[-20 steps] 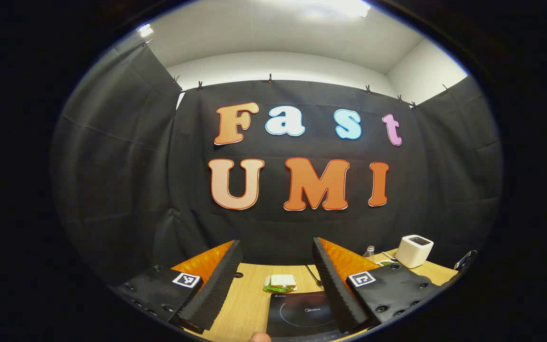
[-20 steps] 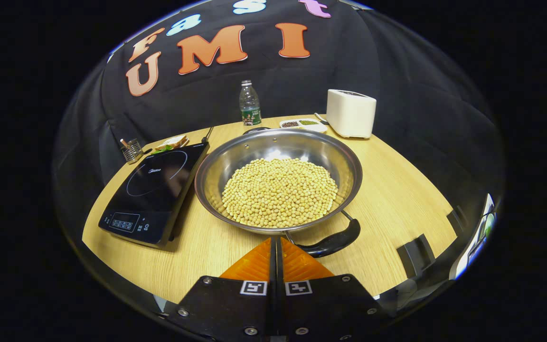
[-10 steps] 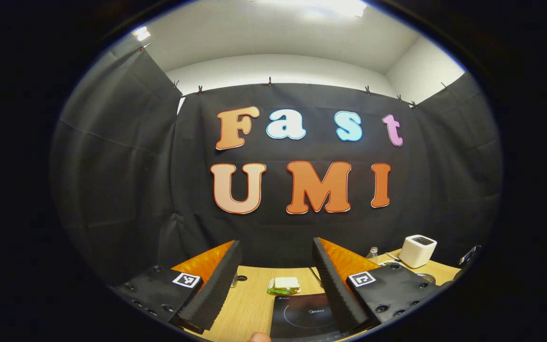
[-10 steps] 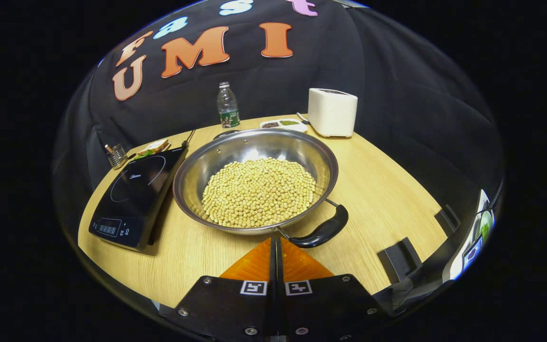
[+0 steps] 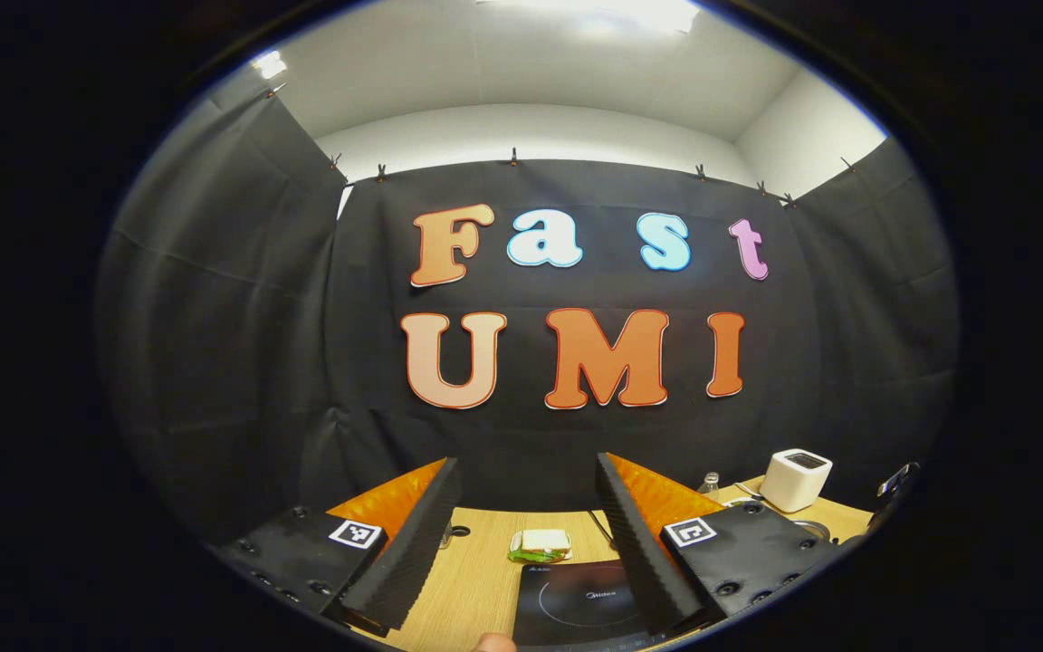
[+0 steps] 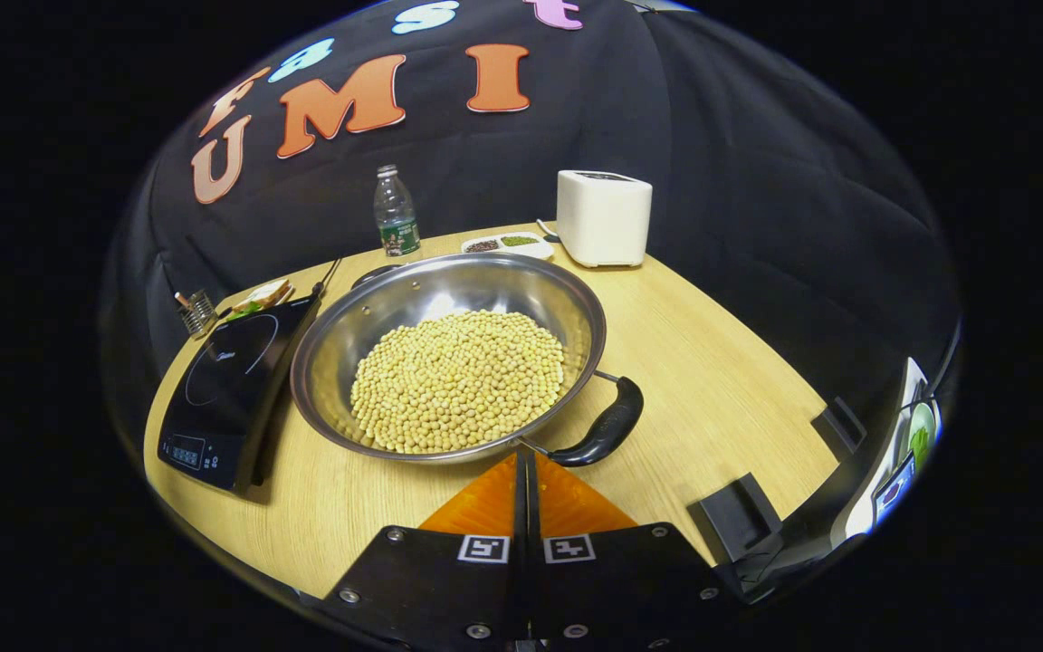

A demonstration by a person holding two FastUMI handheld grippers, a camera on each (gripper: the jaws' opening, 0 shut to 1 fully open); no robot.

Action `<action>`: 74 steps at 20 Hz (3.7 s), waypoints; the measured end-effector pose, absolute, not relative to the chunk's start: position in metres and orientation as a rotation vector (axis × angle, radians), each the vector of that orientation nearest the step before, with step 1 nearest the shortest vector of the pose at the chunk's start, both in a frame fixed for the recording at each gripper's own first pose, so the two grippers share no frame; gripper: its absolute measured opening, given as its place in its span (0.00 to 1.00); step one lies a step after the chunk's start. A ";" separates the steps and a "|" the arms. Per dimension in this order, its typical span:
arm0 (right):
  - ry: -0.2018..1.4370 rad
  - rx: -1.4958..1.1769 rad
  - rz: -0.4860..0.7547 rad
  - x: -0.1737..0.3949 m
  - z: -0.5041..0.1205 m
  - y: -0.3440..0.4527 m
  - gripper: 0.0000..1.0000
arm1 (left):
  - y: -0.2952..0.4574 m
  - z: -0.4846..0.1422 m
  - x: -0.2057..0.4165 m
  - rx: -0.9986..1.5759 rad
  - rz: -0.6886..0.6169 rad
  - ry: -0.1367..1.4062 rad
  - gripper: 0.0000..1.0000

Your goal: First push the handle of the pot to place it horizontally, then grasp the pot with both hands and set it on the induction cooktop.

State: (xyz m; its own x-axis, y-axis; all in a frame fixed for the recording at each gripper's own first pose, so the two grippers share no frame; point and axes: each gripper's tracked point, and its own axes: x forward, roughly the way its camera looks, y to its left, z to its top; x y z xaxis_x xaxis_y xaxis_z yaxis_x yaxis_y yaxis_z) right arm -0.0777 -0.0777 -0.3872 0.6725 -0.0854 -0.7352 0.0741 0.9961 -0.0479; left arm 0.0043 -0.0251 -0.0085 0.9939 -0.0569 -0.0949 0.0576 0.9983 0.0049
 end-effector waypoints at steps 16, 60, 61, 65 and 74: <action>0.822 0.033 -0.163 -0.026 -0.396 -0.120 0.00 | -0.044 -0.031 0.023 -0.006 -0.069 0.150 0.99; 0.831 0.062 -0.225 0.080 -0.401 -0.158 0.00 | -0.164 -0.209 0.047 -0.084 -0.257 0.525 0.98; 0.830 0.062 -0.226 0.078 -0.400 -0.159 0.00 | -0.170 -0.217 0.050 -0.090 -0.260 0.540 0.98; 0.803 0.050 -0.236 0.076 -0.387 -0.166 0.00 | -0.197 -0.243 0.055 -0.127 -0.292 0.591 0.98; 0.720 -0.019 -0.173 0.096 -0.371 -0.154 0.34 | -0.279 -0.292 0.062 -0.083 -0.378 0.615 0.99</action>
